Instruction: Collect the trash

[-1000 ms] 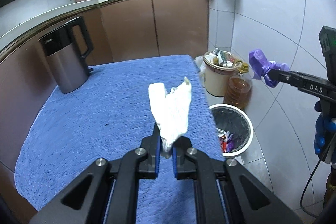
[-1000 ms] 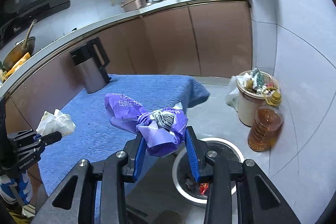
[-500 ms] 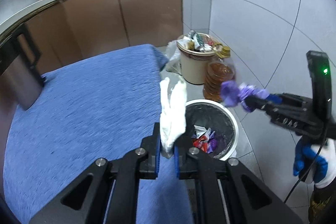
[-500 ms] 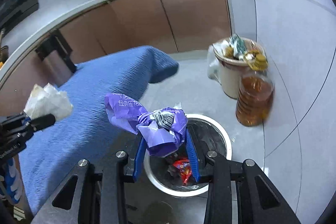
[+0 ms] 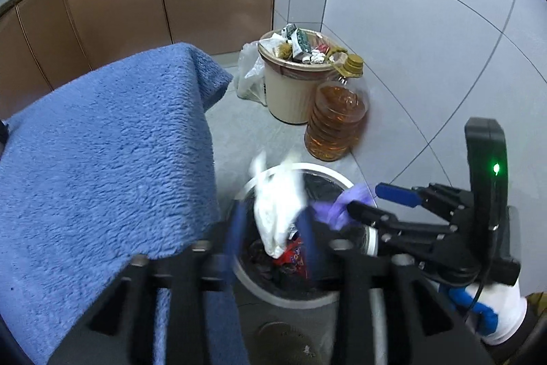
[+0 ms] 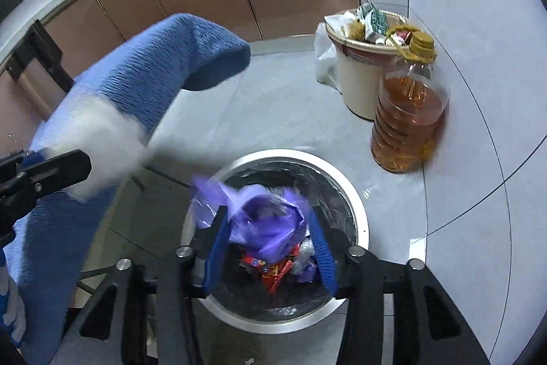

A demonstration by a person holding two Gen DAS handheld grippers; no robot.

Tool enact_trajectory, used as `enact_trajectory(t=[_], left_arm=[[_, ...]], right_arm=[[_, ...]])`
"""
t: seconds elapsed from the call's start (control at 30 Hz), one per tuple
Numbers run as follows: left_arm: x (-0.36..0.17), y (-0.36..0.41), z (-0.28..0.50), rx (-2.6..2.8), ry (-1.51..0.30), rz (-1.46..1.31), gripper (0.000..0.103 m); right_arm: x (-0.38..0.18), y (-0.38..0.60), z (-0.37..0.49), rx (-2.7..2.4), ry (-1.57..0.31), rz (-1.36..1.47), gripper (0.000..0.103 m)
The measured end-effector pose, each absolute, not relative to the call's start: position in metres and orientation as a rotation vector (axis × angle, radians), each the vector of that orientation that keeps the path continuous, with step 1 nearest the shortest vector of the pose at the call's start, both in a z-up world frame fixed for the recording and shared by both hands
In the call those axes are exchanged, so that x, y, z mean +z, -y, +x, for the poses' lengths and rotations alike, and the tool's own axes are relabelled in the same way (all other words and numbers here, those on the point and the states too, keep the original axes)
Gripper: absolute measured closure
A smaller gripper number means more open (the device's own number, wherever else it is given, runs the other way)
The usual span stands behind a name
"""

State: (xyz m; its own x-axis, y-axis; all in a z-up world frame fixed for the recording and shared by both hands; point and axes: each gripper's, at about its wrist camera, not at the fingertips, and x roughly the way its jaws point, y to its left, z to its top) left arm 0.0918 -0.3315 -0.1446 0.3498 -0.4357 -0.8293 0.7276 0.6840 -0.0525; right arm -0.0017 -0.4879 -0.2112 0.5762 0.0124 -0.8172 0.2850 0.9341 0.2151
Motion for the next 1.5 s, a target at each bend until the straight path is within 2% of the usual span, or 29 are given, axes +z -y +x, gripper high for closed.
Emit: enact_trajectory(t=[0.1,0.27,0.57,0.93,1.17,1.5], left_arm=[[-0.146,0.333,0.097,-0.782,-0.952,0.331,0.054],[-0.141,0.330,0.096,-0.779,-0.946,0.312,0.054],[-0.108,0.296,0.076,-0.743,-0.855,0.298,0.054],[-0.079,0.198,0.059,-0.504,-0.740,0.304,0.054],[-0.060,0.129,0.047,-0.339,-0.674,0.279,0.044],[-0.046,0.063,0.025,-0.266,-0.625,0.209,0.044]], right_arm=[[-0.217,0.492,-0.001,-0.181,-0.959,0.345,0.049],[-0.219,0.496,-0.005,-0.200,-0.963,0.352,0.049],[-0.181,0.480,-0.019,-0.209,-0.895,0.338,0.046],[-0.114,0.409,-0.029,-0.095,-0.763,0.261,0.042],[-0.082,0.356,-0.032,-0.020,-0.711,0.198,0.040],[-0.065,0.309,-0.033,0.008,-0.695,0.146,0.039]])
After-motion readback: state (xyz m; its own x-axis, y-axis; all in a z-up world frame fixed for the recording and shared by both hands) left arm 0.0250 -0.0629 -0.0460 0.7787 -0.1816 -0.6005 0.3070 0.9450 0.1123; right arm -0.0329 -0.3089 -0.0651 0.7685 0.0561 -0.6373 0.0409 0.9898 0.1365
